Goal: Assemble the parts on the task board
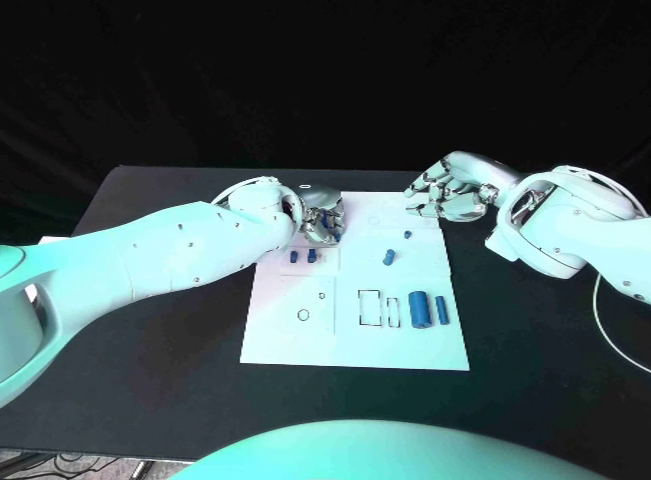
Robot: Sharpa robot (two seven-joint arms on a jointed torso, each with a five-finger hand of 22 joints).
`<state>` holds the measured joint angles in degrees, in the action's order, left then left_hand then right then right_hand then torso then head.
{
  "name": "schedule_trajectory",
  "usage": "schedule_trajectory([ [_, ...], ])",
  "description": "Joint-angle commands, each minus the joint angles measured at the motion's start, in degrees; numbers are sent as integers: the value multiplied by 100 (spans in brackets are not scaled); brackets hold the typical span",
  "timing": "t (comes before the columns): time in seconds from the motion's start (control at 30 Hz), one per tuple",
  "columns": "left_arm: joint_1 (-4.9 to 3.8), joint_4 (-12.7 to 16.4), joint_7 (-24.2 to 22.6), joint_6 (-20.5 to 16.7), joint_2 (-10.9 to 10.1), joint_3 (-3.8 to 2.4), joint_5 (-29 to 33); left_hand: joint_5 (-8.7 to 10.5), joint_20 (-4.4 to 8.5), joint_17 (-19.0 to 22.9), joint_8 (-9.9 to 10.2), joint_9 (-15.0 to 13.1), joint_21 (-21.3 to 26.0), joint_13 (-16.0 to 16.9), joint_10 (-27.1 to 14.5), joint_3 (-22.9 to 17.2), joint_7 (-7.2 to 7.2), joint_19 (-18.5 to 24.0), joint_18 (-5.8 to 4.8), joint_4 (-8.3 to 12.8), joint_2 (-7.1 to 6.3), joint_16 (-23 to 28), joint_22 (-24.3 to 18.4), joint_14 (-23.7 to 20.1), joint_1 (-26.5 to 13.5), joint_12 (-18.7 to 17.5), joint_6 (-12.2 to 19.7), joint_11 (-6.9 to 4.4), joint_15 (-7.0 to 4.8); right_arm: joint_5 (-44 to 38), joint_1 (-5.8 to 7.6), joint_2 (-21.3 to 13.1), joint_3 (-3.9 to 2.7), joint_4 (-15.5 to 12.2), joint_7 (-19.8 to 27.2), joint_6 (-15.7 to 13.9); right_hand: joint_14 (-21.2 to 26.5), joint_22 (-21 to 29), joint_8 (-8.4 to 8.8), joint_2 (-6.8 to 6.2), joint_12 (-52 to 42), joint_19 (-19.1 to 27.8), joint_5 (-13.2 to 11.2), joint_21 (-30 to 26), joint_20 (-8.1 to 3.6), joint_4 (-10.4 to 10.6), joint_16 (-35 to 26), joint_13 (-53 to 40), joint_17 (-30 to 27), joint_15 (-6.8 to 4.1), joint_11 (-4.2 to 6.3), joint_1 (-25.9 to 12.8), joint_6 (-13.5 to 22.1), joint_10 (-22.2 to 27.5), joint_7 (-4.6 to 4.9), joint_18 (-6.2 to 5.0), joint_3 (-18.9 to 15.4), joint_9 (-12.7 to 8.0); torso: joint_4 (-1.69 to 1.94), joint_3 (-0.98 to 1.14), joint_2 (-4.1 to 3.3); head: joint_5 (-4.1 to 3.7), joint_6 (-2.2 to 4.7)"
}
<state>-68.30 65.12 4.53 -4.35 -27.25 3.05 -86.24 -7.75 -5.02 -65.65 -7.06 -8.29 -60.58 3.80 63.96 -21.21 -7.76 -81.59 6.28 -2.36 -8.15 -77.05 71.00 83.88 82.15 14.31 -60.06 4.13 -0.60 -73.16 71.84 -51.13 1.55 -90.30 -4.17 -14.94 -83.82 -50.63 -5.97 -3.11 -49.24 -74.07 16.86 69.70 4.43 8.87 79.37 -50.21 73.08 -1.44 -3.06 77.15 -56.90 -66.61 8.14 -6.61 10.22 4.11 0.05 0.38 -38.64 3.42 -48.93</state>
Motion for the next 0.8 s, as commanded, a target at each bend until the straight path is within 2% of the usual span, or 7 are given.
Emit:
schedule_trajectory([
  [0.03, 35, 29, 19, 163, 23, 19, -28, 6, -16, 17, 49, 16, -46, -5, -42, -42, -2, -20, -55, 2, 7, -20, 17, 114, -60, -39, 42, 19, 12, -19, -3, 5, -1, -3, 38, 60, -279, 6, -18, 6, -17, 44, 20, -19, 4, 18, -35, -5, 3, -4, 10, 53, 43, -45, 8, -60, 21, -7, -2, 1, -3, 0, -4],
  [0.43, 35, 65, 51, 234, 30, 17, -25, 3, -38, 44, 108, 58, -70, -11, -132, -105, -13, -13, -57, 31, -7, -23, 56, 124, -77, -166, 45, 52, 37, -19, -3, 5, -1, -4, 39, 61, -279, 8, -19, 5, -12, 44, 23, -20, 3, 18, -36, 2, 2, -4, 11, 58, 43, -42, 7, -60, 25, -7, 3, -4, 0, -6, -14],
  [0.8, 35, 54, 140, 360, 43, 16, -55, 11, 1, 40, 2, 35, -216, 72, 318, -392, 34, -42, -68, 218, 169, -62, 188, 151, 88, -87, -341, -48, -40, -19, -3, 7, -1, -4, 39, 64, -279, 8, -19, 5, -12, 44, 23, -20, 3, 18, -36, 2, 2, -4, 11, 58, 43, -42, 7, -60, 25, -7, 3, -6, 1, -4, -22],
])
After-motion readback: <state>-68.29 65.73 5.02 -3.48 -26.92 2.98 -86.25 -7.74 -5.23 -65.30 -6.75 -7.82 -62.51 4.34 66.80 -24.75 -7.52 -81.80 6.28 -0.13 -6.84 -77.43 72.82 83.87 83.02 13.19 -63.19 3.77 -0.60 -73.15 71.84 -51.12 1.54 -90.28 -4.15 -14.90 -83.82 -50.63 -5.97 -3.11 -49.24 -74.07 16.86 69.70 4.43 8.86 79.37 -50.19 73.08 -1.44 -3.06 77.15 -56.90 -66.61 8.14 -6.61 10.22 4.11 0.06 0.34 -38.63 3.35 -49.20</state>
